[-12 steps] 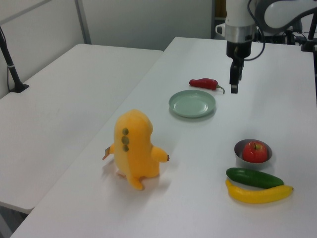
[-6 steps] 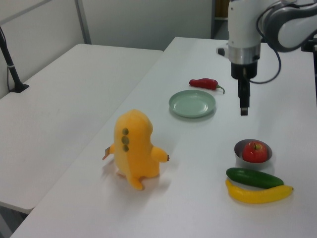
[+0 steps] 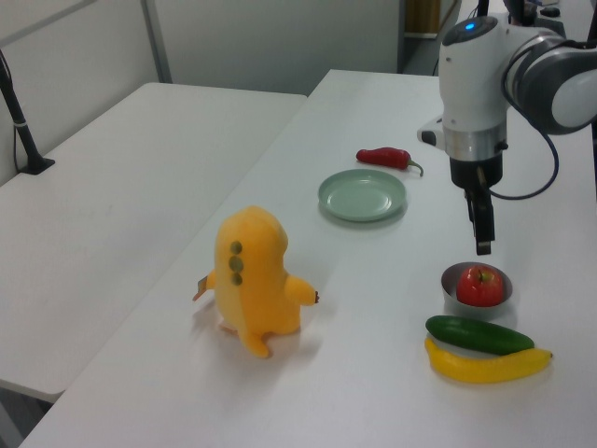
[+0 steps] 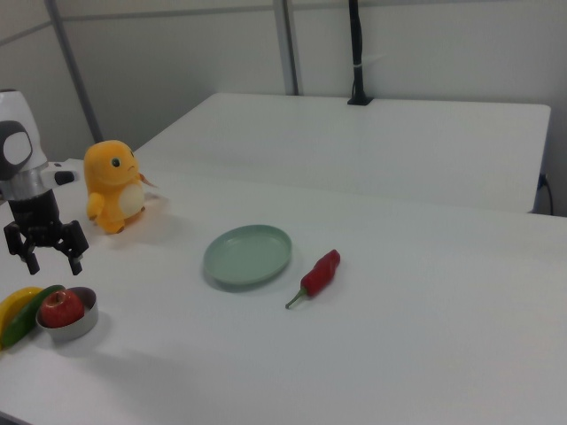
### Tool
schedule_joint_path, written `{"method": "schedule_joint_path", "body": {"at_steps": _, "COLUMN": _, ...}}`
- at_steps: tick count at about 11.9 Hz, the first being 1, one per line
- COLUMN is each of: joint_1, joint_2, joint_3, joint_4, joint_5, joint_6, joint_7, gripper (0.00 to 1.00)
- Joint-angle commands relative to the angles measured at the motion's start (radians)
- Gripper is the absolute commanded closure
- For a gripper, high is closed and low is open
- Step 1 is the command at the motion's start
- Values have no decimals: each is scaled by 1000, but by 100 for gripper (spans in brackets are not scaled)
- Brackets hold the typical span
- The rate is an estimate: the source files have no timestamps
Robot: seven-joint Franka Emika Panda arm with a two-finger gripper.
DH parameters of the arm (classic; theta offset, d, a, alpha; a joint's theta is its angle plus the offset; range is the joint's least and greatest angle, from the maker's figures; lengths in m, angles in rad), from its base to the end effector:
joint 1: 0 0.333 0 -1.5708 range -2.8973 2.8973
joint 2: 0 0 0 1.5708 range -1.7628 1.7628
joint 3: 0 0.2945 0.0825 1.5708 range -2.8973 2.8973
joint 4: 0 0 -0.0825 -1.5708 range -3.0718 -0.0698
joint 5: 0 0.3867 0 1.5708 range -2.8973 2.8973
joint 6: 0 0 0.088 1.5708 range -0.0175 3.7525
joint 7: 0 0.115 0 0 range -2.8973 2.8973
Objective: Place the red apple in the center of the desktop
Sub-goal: 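Lower the gripper onto the red apple and close on it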
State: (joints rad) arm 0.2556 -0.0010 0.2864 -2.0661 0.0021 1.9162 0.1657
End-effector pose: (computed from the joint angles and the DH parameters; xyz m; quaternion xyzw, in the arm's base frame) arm 0.4554 0.2744 0.3899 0.9797 0.1861 -0.0701 0.0250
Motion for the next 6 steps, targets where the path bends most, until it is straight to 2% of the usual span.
{"method": "schedule_joint_path", "body": {"at_steps": 1, "joint_1": 25, "joint_2": 47, "joint_3": 23, "joint_4": -34, "joint_5": 16, "joint_6": 102, "joint_7": 14, "gripper": 0}}
{"method": "schedule_joint_path", "body": {"at_steps": 6, "joint_1": 47, "joint_2": 107, "joint_3": 25, "joint_4": -43, "joint_5": 1, "joint_6": 147, "joint_7": 12, "gripper": 0}}
